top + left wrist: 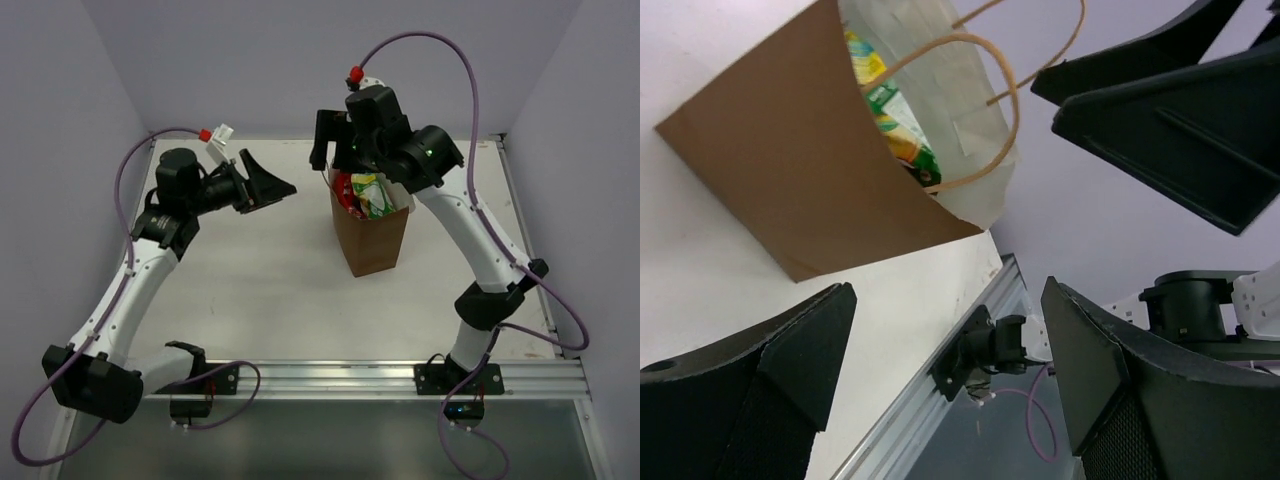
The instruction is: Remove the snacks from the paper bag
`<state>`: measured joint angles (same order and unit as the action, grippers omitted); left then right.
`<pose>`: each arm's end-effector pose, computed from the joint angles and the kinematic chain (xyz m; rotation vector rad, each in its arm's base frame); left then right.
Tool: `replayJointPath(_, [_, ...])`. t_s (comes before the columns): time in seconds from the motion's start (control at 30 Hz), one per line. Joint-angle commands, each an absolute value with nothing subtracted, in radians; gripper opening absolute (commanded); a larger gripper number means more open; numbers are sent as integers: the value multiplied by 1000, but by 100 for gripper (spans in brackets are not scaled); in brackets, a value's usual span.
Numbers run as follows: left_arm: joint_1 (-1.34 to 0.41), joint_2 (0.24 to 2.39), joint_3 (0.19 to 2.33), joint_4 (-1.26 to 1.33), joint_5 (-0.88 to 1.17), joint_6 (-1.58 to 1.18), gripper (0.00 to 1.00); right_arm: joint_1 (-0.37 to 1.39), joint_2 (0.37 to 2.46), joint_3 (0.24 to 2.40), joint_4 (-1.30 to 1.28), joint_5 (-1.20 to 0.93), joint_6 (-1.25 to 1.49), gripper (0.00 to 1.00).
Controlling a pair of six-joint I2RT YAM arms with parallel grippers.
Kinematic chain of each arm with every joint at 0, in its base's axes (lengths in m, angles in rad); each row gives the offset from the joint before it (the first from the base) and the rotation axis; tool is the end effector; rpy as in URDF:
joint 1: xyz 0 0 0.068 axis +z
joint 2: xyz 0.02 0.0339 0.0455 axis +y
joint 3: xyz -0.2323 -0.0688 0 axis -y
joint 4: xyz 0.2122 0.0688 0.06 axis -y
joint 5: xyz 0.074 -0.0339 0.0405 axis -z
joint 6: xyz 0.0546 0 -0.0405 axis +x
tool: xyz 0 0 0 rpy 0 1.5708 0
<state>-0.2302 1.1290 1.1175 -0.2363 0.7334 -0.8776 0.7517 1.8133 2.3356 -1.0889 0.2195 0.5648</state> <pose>0.2298 -0.0914 0.3530 -0.0664 2.0011 -1.4121 0.2544 0.2216 0.4285 -0.0717 2.1697 0.5389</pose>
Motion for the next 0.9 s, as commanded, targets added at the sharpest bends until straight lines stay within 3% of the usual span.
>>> replayJointPath(0.0, [-310, 1186, 1222, -176, 721, -896, 83, 741, 1692, 2307, -1108, 347, 512, 88])
replayJointPath(0.1, [-356, 1230, 1299, -250, 643, -867, 82, 729, 1634, 2269, -1118, 373, 492, 88])
replayJointPath(0.17, [-377, 1259, 1362, -297, 572, -839, 82, 718, 1606, 2226, -1129, 403, 483, 96])
replayJointPath(0.47, [-463, 1400, 1595, -521, 351, -763, 82, 684, 1451, 2025, -1086, 373, 460, 96])
replayJointPath(0.87, [-488, 1580, 1743, -621, 273, -758, 80, 683, 1517, 2140, -1077, 328, 368, 86])
